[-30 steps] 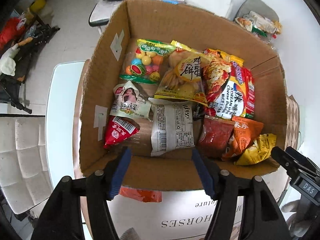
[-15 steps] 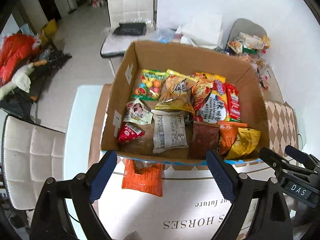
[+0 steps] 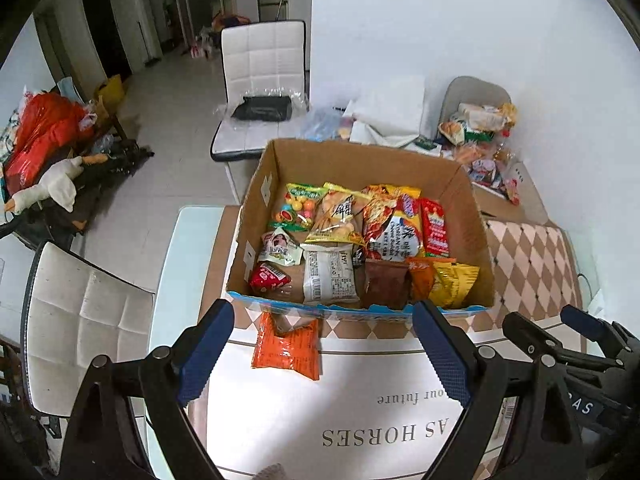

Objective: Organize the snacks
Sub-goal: 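Lift both tools out of the box toward the table, then grasp the clear plastic pack with the right tool while the left tool grasps the orange chip bag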

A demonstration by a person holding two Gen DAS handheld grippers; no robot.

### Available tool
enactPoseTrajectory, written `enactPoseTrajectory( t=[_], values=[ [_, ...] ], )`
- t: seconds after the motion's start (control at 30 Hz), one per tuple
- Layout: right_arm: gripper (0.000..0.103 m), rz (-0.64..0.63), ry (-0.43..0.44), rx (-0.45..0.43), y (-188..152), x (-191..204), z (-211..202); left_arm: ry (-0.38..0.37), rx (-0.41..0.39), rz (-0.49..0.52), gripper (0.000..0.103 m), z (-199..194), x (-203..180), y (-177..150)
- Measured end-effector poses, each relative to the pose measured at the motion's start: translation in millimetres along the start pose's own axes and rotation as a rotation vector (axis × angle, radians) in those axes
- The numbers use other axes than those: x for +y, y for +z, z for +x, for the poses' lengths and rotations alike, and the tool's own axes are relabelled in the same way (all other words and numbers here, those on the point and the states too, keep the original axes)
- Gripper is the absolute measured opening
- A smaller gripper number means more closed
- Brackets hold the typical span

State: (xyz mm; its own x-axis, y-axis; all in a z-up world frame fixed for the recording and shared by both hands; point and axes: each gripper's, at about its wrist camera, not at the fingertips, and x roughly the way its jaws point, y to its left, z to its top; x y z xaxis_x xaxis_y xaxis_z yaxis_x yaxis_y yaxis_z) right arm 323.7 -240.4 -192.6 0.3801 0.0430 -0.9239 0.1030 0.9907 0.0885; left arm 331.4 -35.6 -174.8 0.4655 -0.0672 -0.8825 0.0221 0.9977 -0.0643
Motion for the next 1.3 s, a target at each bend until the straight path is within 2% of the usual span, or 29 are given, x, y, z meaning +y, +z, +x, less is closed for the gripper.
enactPoseTrajectory(
  t=[0.17, 0.23, 0.37, 0.47, 0.63, 0.83, 0.97, 1.1, 1.13, 1.27, 1.3],
  values=[
    [0.098, 0.006, 0.031, -0.027, -12, 0, -28, -0.017, -0.015, -0.009, 0.091, -22, -4, -12],
    [0.098, 0.023, 0.050, -0.023, -18, -4, -34, -0.002, 0.011, -0.008, 0.091, -26, -8, -23],
    [0.098, 0.130, 0.099, 0.016, -48, -36, -38, -0.019, 0.040, -0.007, 0.091, -27, -17, -54],
    [0.098, 0.225, 0.105, 0.075, -80, -70, -28, -0.029, 0.100, 0.007, 0.091, -11, -27, -81],
    [0.098, 0.361, 0.019, 0.184, -130, -127, 4, -0.026, 0.219, 0.013, 0.091, 31, -37, -119],
    [0.098, 0.469, -0.140, 0.286, -178, -197, 62, -0.004, 0.304, 0.020, 0.091, 69, -47, -147],
    [0.098, 0.501, -0.204, 0.335, -192, -227, 97, 0.016, 0.338, 0.025, 0.091, 86, -50, -160],
    [0.096, 0.525, -0.213, 0.381, -204, -242, 123, 0.032, 0.355, 0.030, 0.091, 98, -47, -164],
    [0.093, 0.527, -0.215, 0.389, -206, -243, 127, 0.036, 0.356, 0.027, 0.091, 99, -45, -164],
    [0.065, 0.520, -0.232, 0.425, -211, -238, 140, 0.049, 0.353, -0.012, 0.091, 103, -32, -156],
    [0.064, 0.510, -0.230, 0.420, -210, -235, 139, 0.051, 0.351, -0.024, 0.091, 103, -29, -153]
  ],
)
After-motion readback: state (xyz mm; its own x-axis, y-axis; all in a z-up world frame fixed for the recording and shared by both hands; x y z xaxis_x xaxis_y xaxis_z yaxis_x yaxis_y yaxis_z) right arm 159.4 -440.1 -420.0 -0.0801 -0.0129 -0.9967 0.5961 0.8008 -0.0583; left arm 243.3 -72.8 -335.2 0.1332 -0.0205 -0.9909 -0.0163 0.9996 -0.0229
